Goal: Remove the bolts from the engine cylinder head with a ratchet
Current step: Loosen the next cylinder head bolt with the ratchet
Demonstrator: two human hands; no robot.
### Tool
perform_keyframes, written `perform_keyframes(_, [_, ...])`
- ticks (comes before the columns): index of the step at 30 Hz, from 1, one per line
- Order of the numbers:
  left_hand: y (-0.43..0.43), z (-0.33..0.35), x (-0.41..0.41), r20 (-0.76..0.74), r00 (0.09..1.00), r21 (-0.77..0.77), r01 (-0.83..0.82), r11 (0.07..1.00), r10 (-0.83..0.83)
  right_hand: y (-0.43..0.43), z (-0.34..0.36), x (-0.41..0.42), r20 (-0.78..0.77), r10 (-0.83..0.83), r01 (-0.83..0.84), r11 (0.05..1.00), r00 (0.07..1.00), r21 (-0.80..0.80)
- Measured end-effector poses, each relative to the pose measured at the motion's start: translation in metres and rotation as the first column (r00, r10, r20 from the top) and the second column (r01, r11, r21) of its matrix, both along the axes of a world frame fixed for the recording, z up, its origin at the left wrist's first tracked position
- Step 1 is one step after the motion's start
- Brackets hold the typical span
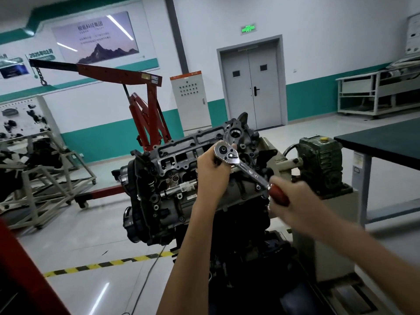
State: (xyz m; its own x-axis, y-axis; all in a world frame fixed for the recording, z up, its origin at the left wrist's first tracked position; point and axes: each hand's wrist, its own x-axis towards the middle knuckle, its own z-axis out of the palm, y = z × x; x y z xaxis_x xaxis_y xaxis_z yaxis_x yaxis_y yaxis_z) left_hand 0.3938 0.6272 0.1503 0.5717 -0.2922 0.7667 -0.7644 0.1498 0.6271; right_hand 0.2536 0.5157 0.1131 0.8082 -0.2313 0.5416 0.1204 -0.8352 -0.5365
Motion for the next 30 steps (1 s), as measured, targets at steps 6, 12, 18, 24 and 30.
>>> perform_keyframes(6, [-0.003,-0.005,0.000,-0.011,0.999,-0.045,0.031,0.999,-0.031,0.109,-0.043,0.030,0.177,0.016,-0.108,0.846,0.984,0.522])
perform_keyframes(12, [0.002,0.006,0.006,0.005,1.000,0.070,0.025,0.997,-0.025,0.024,-0.010,-0.002,-0.015,0.121,-0.117,0.980,0.993,0.163])
perform_keyframes(18, [0.009,0.001,0.006,-0.009,1.000,0.027,0.030,0.999,-0.030,-0.026,0.026,0.003,-0.135,-0.017,-0.010,0.980,0.991,-0.199])
perform_keyframes(24, [0.006,-0.002,0.002,-0.007,1.000,-0.023,0.005,1.000,-0.005,0.089,-0.039,0.020,0.107,-0.016,-0.031,0.905,0.994,0.425])
perform_keyframes(30, [0.008,0.002,0.008,0.023,1.000,0.039,-0.012,0.999,0.011,0.055,-0.026,0.011,-0.003,0.097,-0.093,0.958,0.995,0.273])
